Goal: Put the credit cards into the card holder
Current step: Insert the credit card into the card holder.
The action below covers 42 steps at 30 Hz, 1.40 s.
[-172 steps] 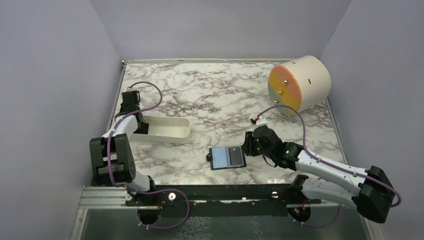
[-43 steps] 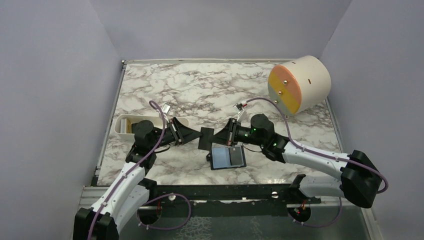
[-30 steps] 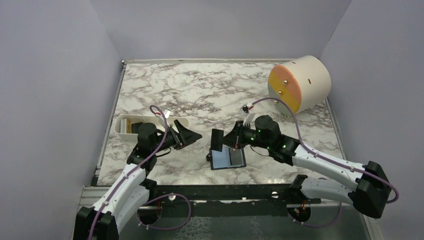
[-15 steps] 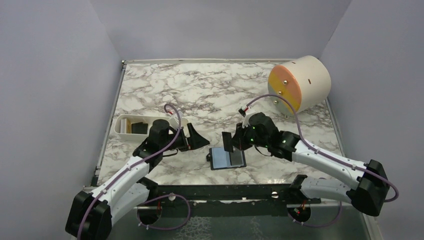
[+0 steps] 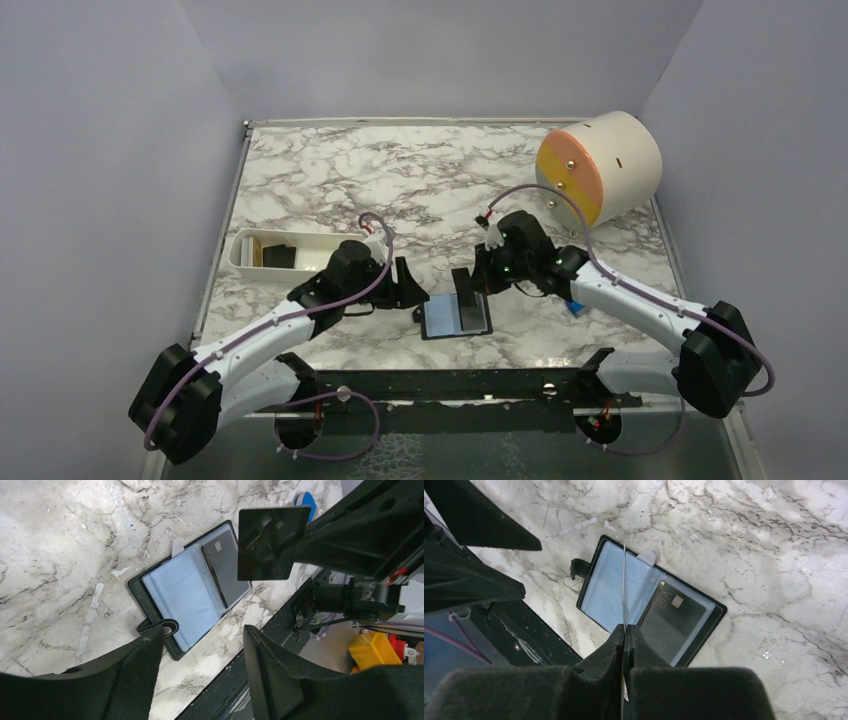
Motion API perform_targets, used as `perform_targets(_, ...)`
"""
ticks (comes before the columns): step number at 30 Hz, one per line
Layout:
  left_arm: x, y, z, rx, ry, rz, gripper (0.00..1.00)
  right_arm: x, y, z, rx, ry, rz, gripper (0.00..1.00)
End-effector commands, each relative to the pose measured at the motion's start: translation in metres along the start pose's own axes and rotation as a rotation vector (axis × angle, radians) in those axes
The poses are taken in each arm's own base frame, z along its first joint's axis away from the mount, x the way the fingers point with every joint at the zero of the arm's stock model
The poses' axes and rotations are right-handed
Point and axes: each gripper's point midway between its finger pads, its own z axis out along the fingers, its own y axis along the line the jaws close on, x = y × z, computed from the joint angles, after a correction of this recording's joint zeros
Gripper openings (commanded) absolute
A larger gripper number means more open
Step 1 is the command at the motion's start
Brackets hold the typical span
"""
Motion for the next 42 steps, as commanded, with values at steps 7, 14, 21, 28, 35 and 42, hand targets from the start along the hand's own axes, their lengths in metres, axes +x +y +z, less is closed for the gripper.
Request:
perform_targets(7, 0.009, -0.001, 0.021, -0.044, 0.027, 0.065, 0.49, 0.012, 0.007, 0.003, -0.176, 0.107, 0.043, 0.01)
perform_targets(14, 0.016, -0.005, 0.030, -0.021, 0.037, 0.067, 0.39, 0.017, 0.002, 0.005, -0.195, 0.149, 0.058, 0.01)
perform_targets(21, 0.020, -0.001, 0.038, -0.036, 0.046, 0.078, 0.21, 0.026, 0.006, 0.013, -0.235, 0.211, 0.088, 0.01)
perform_targets(28, 0.028, 0.013, 0.040, -0.086, 0.048, 0.081, 0.14, 0.041, 0.009, 0.024, -0.275, 0.268, 0.177, 0.01)
perform_targets(35, 0.035, 0.028, 0.039, -0.130, 0.051, 0.080, 0.14, 0.045, 0.012, 0.035, -0.299, 0.308, 0.258, 0.01)
perform_targets(42, 0.044, 0.042, 0.038, -0.173, 0.073, 0.084, 0.14, 0.045, 0.000, 0.035, -0.254, 0.304, 0.288, 0.01)
